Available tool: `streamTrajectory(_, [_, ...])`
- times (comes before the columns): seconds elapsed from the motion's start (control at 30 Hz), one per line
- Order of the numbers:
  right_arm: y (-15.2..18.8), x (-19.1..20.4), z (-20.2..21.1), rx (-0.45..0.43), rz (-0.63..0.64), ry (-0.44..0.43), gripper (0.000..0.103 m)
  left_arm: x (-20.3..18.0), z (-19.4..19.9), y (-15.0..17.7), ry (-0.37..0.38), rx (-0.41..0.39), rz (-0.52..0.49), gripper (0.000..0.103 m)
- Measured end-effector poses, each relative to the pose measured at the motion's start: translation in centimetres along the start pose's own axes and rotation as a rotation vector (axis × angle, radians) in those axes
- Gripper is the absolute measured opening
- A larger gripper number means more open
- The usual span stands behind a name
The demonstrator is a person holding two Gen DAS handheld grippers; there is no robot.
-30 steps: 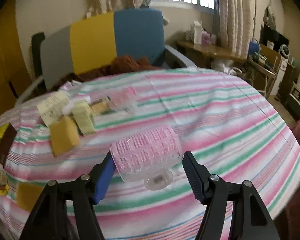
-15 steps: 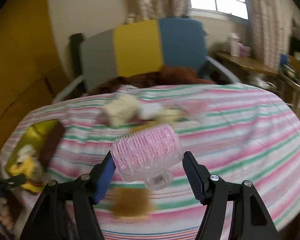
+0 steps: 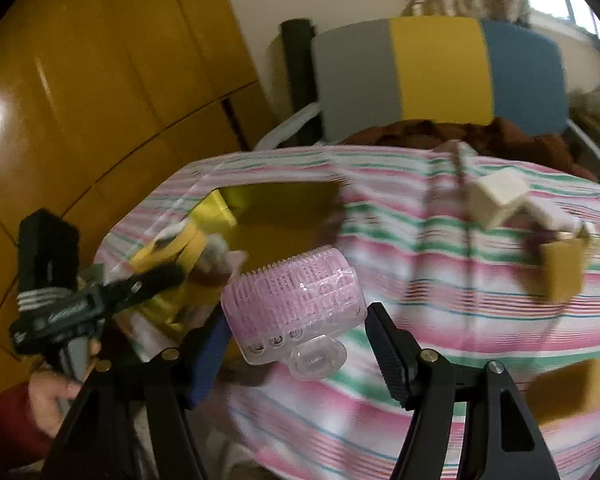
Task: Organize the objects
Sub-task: 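Carry the roller and sock to the gold tray and open both tools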
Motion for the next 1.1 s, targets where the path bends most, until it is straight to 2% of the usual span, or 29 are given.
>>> streamTrajectory(0.07, [0.2,1.7,-1.7,0.026,0.012,-0.019,0.068,2.1,0.2,-0.6,-0.048,-0.002,0.016,0.031])
streamTrajectory(0.27, [1.4,5.1,-5.8,0.129,-0.001,-0.079,0.068,6.1,-0.3,-0.6,-0.114,0.043,0.062,0.031])
streamTrajectory(0.47, [2.0,4.9,-9.5,0.217,-0.133,-0.161,0.069,7.3,-1.3,0.6,-0.128,0.082,0.076,0.031])
streamTrajectory(0.57, [1.9,4.2,-11.0,0.245,-0.174,-0.146,0.069,7.2,-1.8,0.5,-0.152,0.097,0.056,0.033])
streamTrajectory(0.6, [1.8,3.7,-11.4,0.243,-0.162,-0.106,0.07,7.2,-1.9,0.3,-0.173,0.102,0.042,0.035])
streamTrajectory(0.67, [1.5,2.8,-11.5,0.23,-0.116,0.023,0.07,7.5,-2.2,0.1,-0.254,0.11,-0.004,0.056])
streamTrajectory(0.73, [1.0,2.5,-11.1,0.206,-0.113,0.044,0.075,7.7,-1.6,-0.3,-0.309,0.087,-0.029,0.064])
streamTrajectory(0.77, [0.7,2.6,-10.5,0.178,-0.125,0.026,0.083,7.6,-1.1,-0.6,-0.317,0.062,-0.039,0.066])
streamTrajectory(0.8, [0.3,2.7,-9.7,0.145,-0.131,0.012,0.091,7.5,-0.7,-0.7,-0.318,0.043,-0.044,0.067])
streamTrajectory(0.83, [0.0,2.8,-9.0,0.118,-0.13,0.006,0.092,7.3,0.0,-1.0,-0.319,0.016,-0.044,0.069])
streamTrajectory(1.0, [-1.1,2.9,-5.8,0.002,-0.088,0.033,0.092,7.3,2.0,-1.9,-0.302,-0.067,0.012,0.069])
streamTrajectory(1.1, [-1.5,2.7,-4.2,-0.046,-0.097,0.037,0.092,6.7,1.8,-2.1,-0.298,-0.059,0.002,0.069])
Point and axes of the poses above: each gripper's, at about its wrist camera, not at the fingertips, and z roughly against the way its jaws point, x to its left, y to its underside, the point moved 9 cm from there along -z, roughly the way its jaws point, and after that the axes turned 10 degrees about -y, right-handed, at the moved point
